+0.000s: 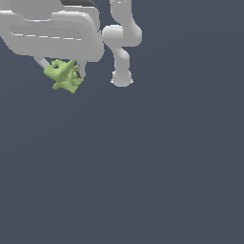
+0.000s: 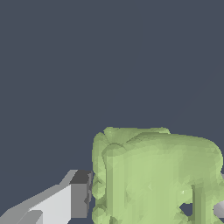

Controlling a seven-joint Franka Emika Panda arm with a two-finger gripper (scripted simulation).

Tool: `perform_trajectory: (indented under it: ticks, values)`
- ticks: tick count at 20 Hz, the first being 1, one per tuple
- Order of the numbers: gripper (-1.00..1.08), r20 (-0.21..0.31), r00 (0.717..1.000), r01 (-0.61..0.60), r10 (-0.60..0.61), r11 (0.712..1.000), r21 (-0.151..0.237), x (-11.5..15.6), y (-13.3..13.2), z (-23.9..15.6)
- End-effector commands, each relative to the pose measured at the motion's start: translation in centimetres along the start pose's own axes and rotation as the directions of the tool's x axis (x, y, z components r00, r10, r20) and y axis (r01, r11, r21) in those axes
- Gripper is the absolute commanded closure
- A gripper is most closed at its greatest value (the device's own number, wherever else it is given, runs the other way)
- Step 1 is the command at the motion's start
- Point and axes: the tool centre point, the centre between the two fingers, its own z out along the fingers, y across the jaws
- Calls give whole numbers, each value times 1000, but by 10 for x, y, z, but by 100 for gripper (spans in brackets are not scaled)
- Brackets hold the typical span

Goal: Pick up the object and move it to a goal position.

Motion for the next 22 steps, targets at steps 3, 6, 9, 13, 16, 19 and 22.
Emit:
perform_trajectory:
  ticks: [3, 6, 9, 13, 16, 19, 22]
  values:
    - [108, 1, 1000, 1, -1, 1000, 0, 3, 2, -27]
    - [108, 1, 1000, 1, -1, 1000, 0, 5, 4, -39]
    - [108, 1, 1000, 1, -1, 1000, 0, 6, 4, -49]
    - [108, 1, 1000, 1, -1, 1000, 0, 8, 5, -57]
    - [108, 1, 1000, 1, -1, 1000, 0, 9, 6, -61]
    - [108, 1, 1000, 1, -1, 1000, 0, 9, 6, -63]
    - [108, 1, 1000, 1, -1, 1000, 0, 9, 6, -63]
